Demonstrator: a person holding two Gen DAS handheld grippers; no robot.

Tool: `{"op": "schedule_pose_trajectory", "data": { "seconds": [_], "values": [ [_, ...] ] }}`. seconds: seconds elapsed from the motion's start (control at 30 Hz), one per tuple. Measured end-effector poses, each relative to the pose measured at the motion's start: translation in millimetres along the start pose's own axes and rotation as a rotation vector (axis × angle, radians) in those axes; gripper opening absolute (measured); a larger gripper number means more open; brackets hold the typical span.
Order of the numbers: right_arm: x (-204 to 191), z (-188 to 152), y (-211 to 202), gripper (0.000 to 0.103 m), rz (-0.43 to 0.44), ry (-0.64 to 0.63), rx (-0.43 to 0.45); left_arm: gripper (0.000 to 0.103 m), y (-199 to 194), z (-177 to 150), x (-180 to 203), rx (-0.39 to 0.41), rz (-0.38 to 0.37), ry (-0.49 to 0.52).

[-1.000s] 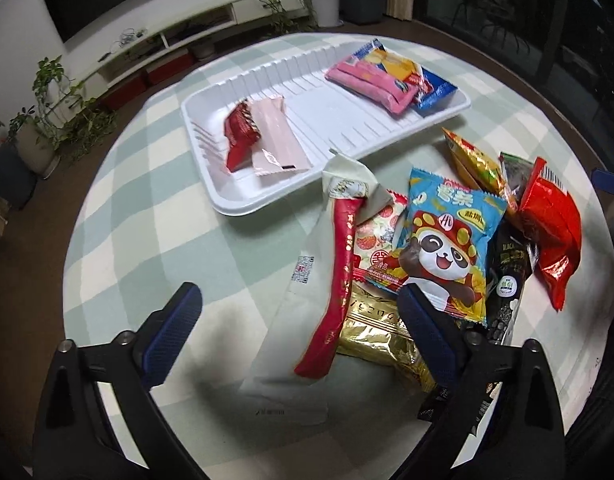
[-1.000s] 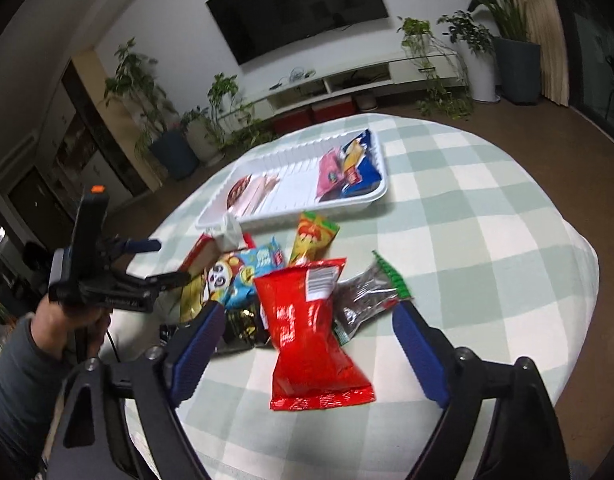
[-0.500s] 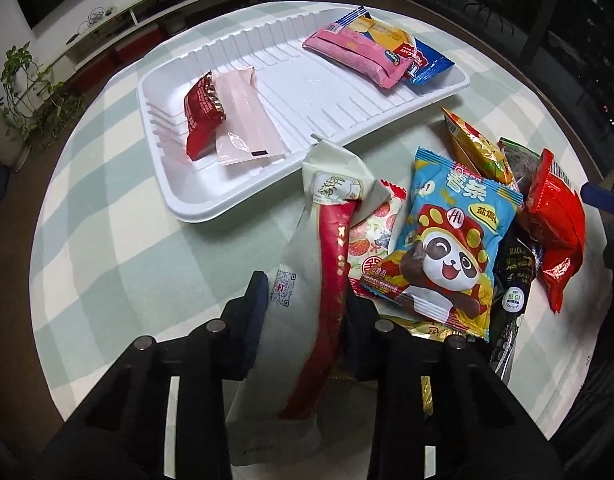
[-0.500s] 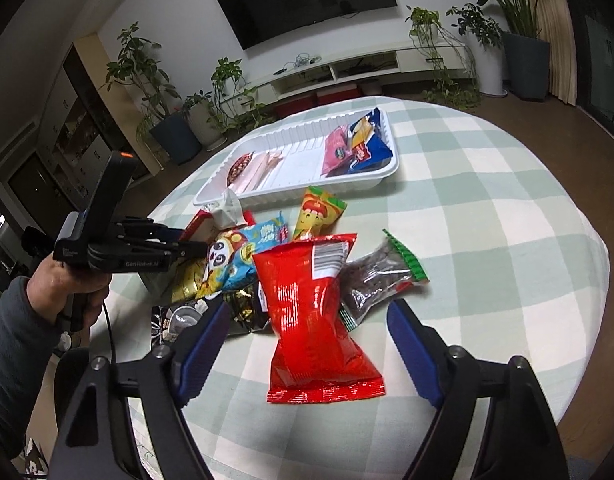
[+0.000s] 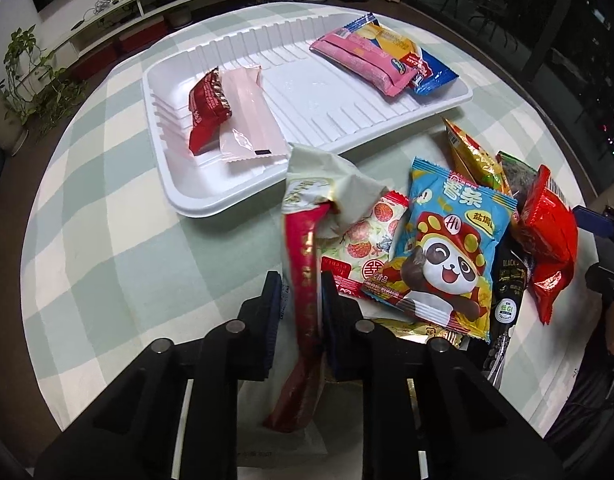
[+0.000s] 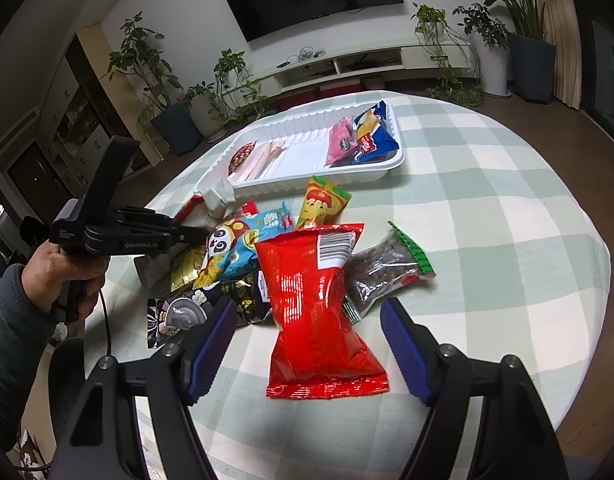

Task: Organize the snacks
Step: 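Move the left tool back to the pile and grasp the white-and-red packet, then lift the white-and-red packet with the left tool while the right tool grasps the red chip bag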

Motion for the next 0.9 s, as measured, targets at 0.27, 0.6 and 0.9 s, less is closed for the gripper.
{"op": "schedule_pose_trajectory", "data": {
  "seconds": [0.27,0.6,0.9],
  "values": [
    [2,2,2,0.074,-0.038,-0.018,-0.017,0.015,-20,-15,-7,0.053,-0.028,-0.041],
    [-1,9,16,0.073,-0.109,-0.076,-0.1,0.014,-53,-59,-15,0.156,-0.122,-0.151],
    [-12,8,38,0.066,-0.132,-0.124,-0.17,0.014,-75,-101,3,0.215,-0.252,-0.226]
  ]
}}
Point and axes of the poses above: each gripper's, at about its wrist camera, not at the fingertips, and y roughly the way its jaws point, x to its right, z to its top, the point moved 5 cm from there along y, roughly the way its jaws point, and after that the axes turned 6 degrees about -x, right-handed, at the moved point
